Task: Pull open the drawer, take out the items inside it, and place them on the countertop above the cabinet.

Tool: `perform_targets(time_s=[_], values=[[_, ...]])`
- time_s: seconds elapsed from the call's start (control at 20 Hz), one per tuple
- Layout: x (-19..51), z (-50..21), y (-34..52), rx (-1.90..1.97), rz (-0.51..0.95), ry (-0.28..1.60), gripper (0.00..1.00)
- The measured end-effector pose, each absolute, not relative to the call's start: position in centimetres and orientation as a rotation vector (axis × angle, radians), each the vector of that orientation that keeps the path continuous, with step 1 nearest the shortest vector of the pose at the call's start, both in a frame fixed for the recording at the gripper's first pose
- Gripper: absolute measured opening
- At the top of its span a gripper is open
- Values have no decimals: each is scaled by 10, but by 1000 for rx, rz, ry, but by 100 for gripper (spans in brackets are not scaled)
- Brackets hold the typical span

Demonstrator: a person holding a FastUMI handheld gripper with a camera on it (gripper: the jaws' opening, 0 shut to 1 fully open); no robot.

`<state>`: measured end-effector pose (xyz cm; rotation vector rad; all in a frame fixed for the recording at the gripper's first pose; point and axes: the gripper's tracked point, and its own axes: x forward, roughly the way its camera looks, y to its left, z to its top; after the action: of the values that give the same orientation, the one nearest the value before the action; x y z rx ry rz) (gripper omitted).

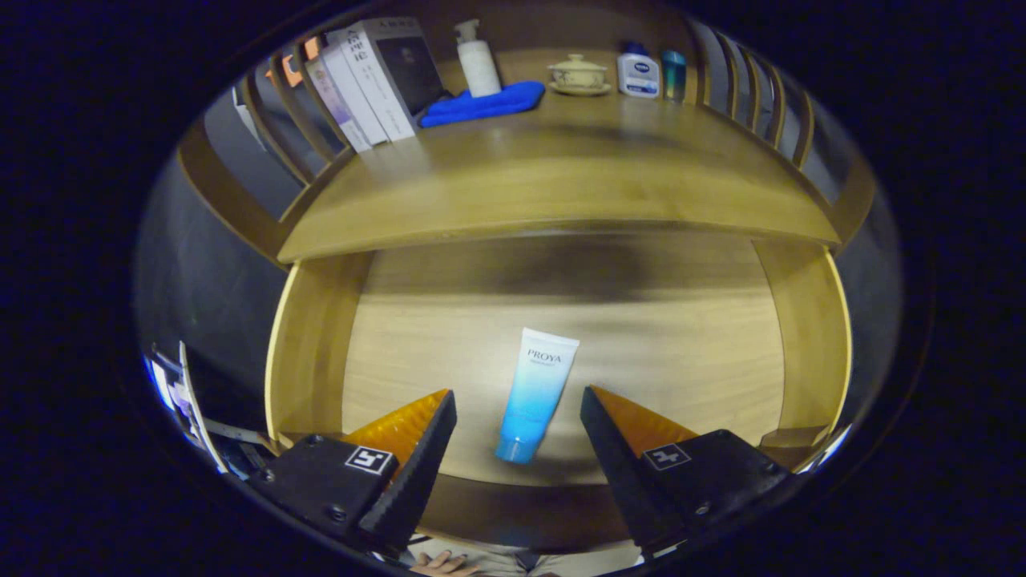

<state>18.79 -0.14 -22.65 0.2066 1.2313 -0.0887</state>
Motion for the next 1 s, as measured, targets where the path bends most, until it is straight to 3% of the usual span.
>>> perform_targets(time_s=[0.5,0.75,1.0], values=[[185,-267,-7,164,-208,1406,90],[180,-285,-7,170,-236,1474,68],[184,-284,-11,162,-243,1448,57]])
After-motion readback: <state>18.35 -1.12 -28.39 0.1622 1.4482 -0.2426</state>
